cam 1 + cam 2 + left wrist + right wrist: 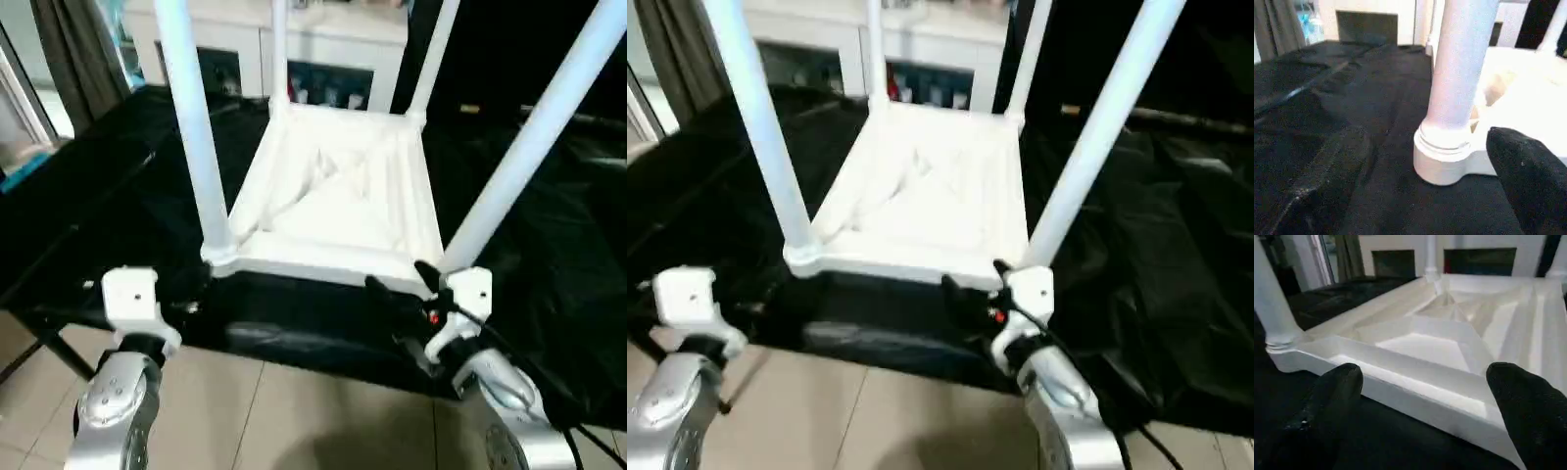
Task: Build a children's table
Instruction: Rotate leg to tighten, then flip table
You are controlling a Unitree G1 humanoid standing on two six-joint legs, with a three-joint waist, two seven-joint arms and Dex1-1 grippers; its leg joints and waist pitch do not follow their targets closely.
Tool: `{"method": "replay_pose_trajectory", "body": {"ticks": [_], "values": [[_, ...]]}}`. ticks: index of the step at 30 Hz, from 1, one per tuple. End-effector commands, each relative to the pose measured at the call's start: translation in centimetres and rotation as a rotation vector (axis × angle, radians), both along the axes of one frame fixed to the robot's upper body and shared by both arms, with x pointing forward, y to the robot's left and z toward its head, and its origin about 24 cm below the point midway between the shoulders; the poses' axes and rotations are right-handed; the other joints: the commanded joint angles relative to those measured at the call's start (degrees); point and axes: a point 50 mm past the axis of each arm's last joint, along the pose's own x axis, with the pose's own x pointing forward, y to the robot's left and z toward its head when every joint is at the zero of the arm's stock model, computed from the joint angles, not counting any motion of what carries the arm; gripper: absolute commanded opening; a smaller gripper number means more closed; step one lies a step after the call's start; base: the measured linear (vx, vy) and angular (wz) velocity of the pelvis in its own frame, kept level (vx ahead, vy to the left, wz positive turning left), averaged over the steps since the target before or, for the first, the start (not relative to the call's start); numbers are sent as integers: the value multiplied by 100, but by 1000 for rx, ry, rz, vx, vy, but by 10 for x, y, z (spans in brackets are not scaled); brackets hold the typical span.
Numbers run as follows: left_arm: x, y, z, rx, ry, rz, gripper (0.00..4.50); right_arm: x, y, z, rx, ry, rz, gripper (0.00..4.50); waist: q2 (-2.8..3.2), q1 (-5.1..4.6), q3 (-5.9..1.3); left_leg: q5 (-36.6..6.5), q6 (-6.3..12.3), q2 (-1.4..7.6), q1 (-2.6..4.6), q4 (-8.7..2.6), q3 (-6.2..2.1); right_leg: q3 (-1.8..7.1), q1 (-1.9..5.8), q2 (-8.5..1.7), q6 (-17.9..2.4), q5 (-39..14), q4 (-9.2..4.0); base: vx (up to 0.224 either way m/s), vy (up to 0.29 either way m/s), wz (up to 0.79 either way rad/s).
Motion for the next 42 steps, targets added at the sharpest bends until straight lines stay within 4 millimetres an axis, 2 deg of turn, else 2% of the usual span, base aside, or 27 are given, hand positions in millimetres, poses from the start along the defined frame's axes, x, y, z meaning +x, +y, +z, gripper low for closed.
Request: {"method": "replay_pose_trajectory", "body": {"ticks": [1, 3, 4, 5, 7, 8, 10, 13, 16, 17, 21, 23, 24, 29, 32, 34, 37, 39, 42], "values": [[7, -1, 0, -5, 14, -36, 444, 5, 0, 2, 5, -3, -5, 450, 74, -17, -126, -903, 202, 529, 25, -597, -121, 245, 218, -456, -1252, -391, -435, -75, -19, 5], [16, -1, 1, 2, 26, -54, 444, 8, 1, 3, 28, -7, -2, 450, 76, 2, -125, -936, 151, 552, 37, -594, -25, 265, 157, -453, -1269, -548, -454, -75, -22, 8], [18, -1, 1, 3, 29, -55, 444, 8, 1, 3, 38, -8, 1, 450, 91, 3, -120, -928, 141, 555, 23, -602, 1, 268, 153, -448, -1255, -562, -453, -56, -20, 8], [23, 0, 1, 6, 37, -52, 444, 9, 2, 5, 63, -15, 15, 450, 77, 17, -140, -844, 112, 574, 30, -592, 43, 267, 143, -446, -1241, -477, -444, 0, 0, 0], [29, -4, 3, 3, 38, -91, 444, 11, 3, 6, 61, -18, 22, 450, 71, 29, -160, -642, 103, 575, 7, -590, 73, 260, 143, -441, -1225, -254, -422, 0, 0, 0], [33, -6, 4, 1, 33, -111, 444, 12, 3, 7, 58, -21, 22, 450, 72, 29, -157, -542, 85, 581, -17, -599, 77, 254, 143, -438, -1230, -89, -409, 0, 0, 0], [39, -9, 5, 4, 34, -126, 444, 14, 3, 8, 58, -23, 22, 450, 71, 26, -159, -608, 34, 575, -33, -610, 81, 245, 146, -432, -1213, -36, -399, 0, 0, 0], [52, -10, 7, 19, 48, -127, 444, 16, 5, 9, 59, -26, 26, 450, 65, 28, -167, -628, 19, 561, -25, -605, 85, 248, 145, -440, -1193, -57, -405, 0, 0, 0], [68, -10, 10, 12, 41, -128, 444, 18, 7, 9, 62, -25, 29, 450, 56, 29, -180, -392, 58, 552, -45, -588, 89, 249, 159, -446, -1199, 157, -394, 0, 0, 0], [70, -11, 10, 10, 41, -129, 444, 18, 7, 9, 62, -25, 30, 450, 54, 30, -193, -306, 69, 539, -30, -573, 97, 247, 152, -436, -1209, 256, -387, 0, 0, 0], [89, -13, 14, -5, 44, -132, 444, 20, 9, 7, 39, -14, 27, 450, 56, 44, -209, -56, 135, 555, -40, -561, 98, 235, 179, -459, -1326, 620, -355, 0, 0, 0], [93, -13, 14, -6, 43, -133, 444, 21, 9, 7, 37, -14, 27, 450, 53, 36, -201, -99, 145, 528, -36, -564, 111, 236, 167, -437, -1315, 539, -376, 0, 0, 0], [100, -15, 15, -7, 43, -136, 444, 22, 9, 7, 37, -13, 24, 450, 53, 41, -197, -217, 125, 552, -33, -576, 104, 244, 172, -463, -1338, 408, -388, 0, 0, 0], [107, -17, 16, 21, 39, -144, 444, 23, 10, 7, 38, -14, 20, 450, 48, 47, -218, -1, 173, 572, -37, -570, 106, 238, 197, -480, -1398, 729, -356, 0, 0, 0], [111, -20, 18, -9, 27, -141, 409, 24, 9, 8, 34, -15, 16, 450, 61, 51, -232, 153, 242, 568, -34, -552, 116, 238, 196, -480, -1459, 950, -344, 0, 0, 0], [114, -23, 18, -48, 36, -116, 406, 24, 9, 7, 30, -15, 9, 450, 53, 54, -239, 215, 270, 570, -31, -540, 124, 235, 195, -481, -1530, 1060, -334, 0, 0, 0], [116, -25, 17, -68, 32, -110, 364, 25, 9, 7, 28, -15, 7, 450, 45, 63, -219, 92, 317, 579, -44, -557, 128, 236, 193, -489, -1556, 860, -352, 0, 0, 0], [117, -28, 17, -71, 29, -119, 357, 26, 9, 7, 28, -15, 6, 450, 36, 60, -221, 78, 319, 588, -41, -557, 131, 239, 190, -491, -1562, 835, -353, 0, 0, 0], [117, -29, 16, -82, 33, -117, 319, 26, 10, 7, 27, -16, 8, 450, 35, 64, -222, 116, 343, 594, -45, -553, 136, 241, 188, -496, -1570, 870, -349, 0, 0, 0]]}}
